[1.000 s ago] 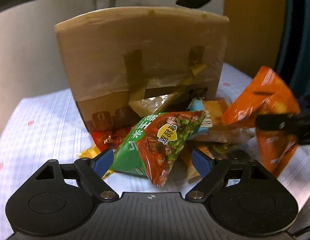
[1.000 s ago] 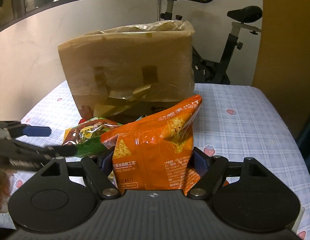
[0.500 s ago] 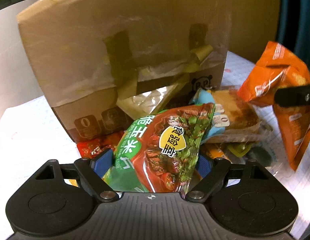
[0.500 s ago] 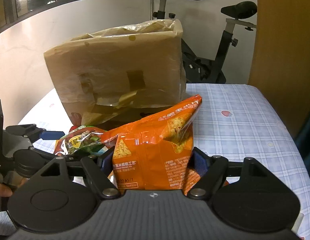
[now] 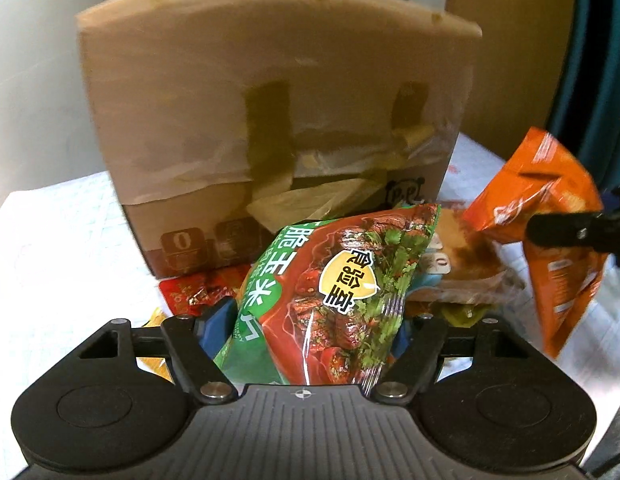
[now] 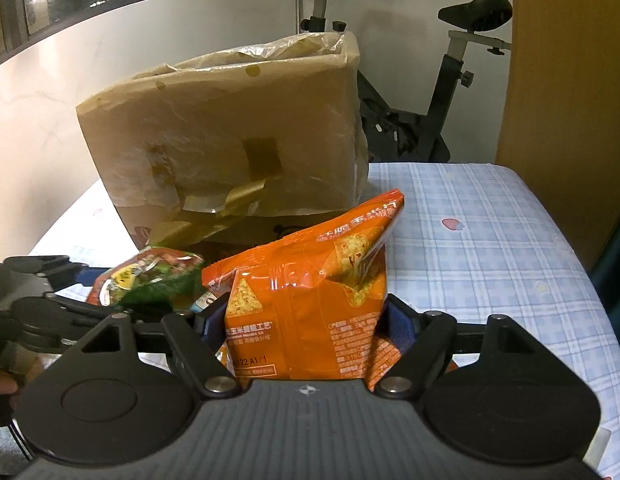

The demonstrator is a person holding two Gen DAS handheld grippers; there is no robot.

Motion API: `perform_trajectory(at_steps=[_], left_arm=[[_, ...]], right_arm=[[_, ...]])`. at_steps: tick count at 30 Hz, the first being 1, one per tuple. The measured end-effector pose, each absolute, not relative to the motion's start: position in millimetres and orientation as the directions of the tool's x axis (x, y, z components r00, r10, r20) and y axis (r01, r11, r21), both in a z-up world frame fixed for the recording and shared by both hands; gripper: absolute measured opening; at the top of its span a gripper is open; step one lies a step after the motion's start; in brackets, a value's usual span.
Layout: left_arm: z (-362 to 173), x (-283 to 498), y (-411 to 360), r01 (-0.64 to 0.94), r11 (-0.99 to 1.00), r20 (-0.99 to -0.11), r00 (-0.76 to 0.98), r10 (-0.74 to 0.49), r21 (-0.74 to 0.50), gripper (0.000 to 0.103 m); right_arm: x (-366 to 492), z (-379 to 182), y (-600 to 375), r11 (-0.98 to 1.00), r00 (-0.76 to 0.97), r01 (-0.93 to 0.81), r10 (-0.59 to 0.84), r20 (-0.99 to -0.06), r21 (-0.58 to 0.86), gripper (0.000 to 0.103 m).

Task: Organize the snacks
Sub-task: 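Lift both bags over the box and open both grippers to drop them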

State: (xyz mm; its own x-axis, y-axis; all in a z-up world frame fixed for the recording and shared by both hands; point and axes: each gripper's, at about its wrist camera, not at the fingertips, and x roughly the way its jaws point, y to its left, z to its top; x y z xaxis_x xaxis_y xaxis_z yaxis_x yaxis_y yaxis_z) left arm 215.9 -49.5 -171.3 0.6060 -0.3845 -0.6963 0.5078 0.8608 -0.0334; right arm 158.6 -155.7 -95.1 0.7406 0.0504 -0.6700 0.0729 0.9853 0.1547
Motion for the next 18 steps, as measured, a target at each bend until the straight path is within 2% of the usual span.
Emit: perform_trajectory(at_steps=[12,18], left_arm=[[-123,184,-8,0.443,0.886,-0.624,0.655,-0.425,-0.138,0.077],[-81,179,2,0.449,0.883,-0.532,0.718,-0.449,-0.139,0.077]], right_arm=[[150,-82,-150,0.987,0.766,0.058,0.051,-0.641,0.148,0.079],[150,-59,-147,0.991,0.800,0.019,0.064,-0.596,0.131,0.079]])
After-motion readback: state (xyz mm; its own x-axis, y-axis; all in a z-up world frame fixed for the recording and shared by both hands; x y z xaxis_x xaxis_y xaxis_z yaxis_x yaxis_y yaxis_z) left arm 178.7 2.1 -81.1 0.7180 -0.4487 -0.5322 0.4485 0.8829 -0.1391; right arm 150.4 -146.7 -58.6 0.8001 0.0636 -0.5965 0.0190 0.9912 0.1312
